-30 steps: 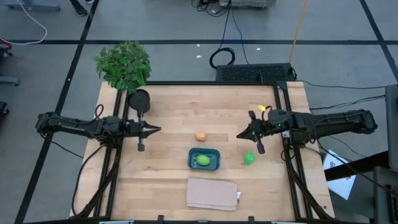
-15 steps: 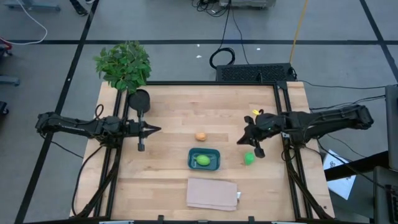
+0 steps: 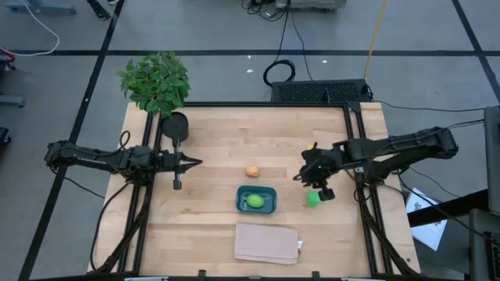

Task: Pick and placing Produce into tupperware
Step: Put the green pear into the blue bin

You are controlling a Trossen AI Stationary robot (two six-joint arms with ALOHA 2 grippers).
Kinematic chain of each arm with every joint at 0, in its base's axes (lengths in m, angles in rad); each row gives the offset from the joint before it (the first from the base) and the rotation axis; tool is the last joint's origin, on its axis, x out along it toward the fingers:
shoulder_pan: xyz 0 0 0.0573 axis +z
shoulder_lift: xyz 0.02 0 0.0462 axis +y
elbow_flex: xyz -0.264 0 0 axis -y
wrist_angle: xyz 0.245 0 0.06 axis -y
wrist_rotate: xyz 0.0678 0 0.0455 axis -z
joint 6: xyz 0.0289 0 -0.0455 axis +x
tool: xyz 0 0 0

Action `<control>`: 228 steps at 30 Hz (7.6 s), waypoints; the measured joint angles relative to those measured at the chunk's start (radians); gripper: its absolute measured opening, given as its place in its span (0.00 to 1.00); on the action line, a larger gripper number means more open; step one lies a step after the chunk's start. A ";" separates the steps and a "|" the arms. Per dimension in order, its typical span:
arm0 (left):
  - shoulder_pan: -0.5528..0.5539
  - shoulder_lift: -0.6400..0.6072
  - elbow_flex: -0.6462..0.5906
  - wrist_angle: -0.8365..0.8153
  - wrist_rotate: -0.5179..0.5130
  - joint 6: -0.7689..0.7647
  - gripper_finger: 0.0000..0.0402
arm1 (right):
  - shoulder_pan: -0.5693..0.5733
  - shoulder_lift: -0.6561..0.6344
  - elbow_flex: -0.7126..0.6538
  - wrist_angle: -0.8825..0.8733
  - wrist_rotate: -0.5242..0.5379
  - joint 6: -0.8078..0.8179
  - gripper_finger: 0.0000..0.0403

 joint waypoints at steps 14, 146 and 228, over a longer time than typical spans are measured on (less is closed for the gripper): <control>0.000 0.000 0.000 -0.028 0.000 0.007 0.07 | 0.117 0.057 0.002 0.001 0.079 -0.148 0.66; 0.000 0.000 0.000 -0.074 0.000 -0.001 0.08 | 0.147 0.196 -0.311 0.329 0.096 -0.404 0.58; 0.000 0.000 0.000 -0.072 0.001 -0.024 0.08 | 0.001 -0.065 -0.021 0.458 0.100 0.379 0.57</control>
